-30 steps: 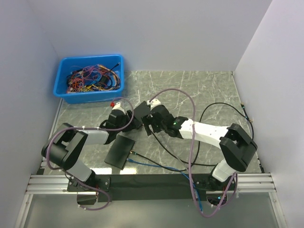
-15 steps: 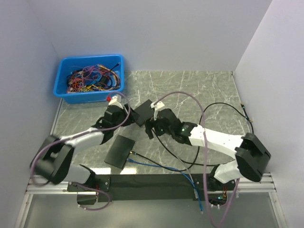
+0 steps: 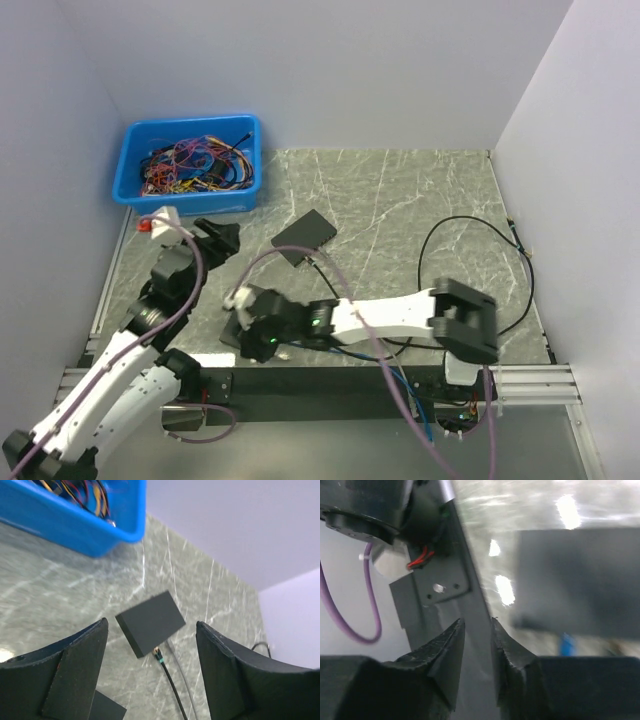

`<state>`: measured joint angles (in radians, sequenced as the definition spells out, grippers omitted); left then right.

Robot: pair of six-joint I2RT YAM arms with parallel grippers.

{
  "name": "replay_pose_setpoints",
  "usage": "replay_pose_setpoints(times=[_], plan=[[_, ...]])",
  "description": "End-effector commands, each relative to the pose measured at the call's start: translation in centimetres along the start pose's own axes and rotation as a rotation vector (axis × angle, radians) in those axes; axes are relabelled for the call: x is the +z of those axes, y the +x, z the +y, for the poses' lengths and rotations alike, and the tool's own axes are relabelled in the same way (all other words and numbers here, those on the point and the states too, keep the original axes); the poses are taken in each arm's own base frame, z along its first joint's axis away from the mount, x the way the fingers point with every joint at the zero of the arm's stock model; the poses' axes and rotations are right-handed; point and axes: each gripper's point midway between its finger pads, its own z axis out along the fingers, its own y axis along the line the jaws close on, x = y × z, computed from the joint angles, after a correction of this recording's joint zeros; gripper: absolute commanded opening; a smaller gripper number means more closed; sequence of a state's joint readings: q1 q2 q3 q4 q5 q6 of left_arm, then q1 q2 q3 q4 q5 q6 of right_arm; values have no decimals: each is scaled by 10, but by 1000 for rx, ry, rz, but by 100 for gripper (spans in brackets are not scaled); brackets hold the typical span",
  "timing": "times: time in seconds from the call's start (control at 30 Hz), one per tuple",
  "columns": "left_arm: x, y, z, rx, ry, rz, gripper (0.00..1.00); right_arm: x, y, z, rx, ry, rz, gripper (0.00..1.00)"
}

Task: Insert the plug into the switch port

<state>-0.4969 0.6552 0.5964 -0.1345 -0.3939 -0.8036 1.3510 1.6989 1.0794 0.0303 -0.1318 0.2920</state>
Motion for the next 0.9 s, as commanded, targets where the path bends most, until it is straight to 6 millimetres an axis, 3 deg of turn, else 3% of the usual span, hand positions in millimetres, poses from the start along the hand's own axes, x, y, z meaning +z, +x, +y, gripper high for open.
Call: replay_pose_setpoints(times=[0.0, 0.03, 0.07, 0.27, 0.57, 0.67, 0.8, 0.87], plan=[[-19, -28, 17, 26, -90, -82, 77, 19, 0, 32, -68, -65, 66, 34], [-24, -30, 19, 18, -94, -88, 77, 30, 15, 28, -68, -51, 119, 34], [-26, -31, 19, 11, -90, -93, 77, 34, 9, 32, -69, -55, 115, 32], [-27, -28, 23, 4, -90, -92, 77, 54, 20, 14, -48, 48, 178, 31], [-29, -30, 24, 2, -93, -104, 77, 70, 40, -34, -75, 264, 249, 28], [-30, -30, 25, -2, -89, -108, 77, 69, 37, -54, -48, 285, 245, 28], [-30, -30, 24, -2, -87, -106, 77, 61, 16, -90, 3, 313, 208, 28], [-29, -29, 25, -4, -88, -107, 77, 59, 5, -99, 6, 312, 184, 28]])
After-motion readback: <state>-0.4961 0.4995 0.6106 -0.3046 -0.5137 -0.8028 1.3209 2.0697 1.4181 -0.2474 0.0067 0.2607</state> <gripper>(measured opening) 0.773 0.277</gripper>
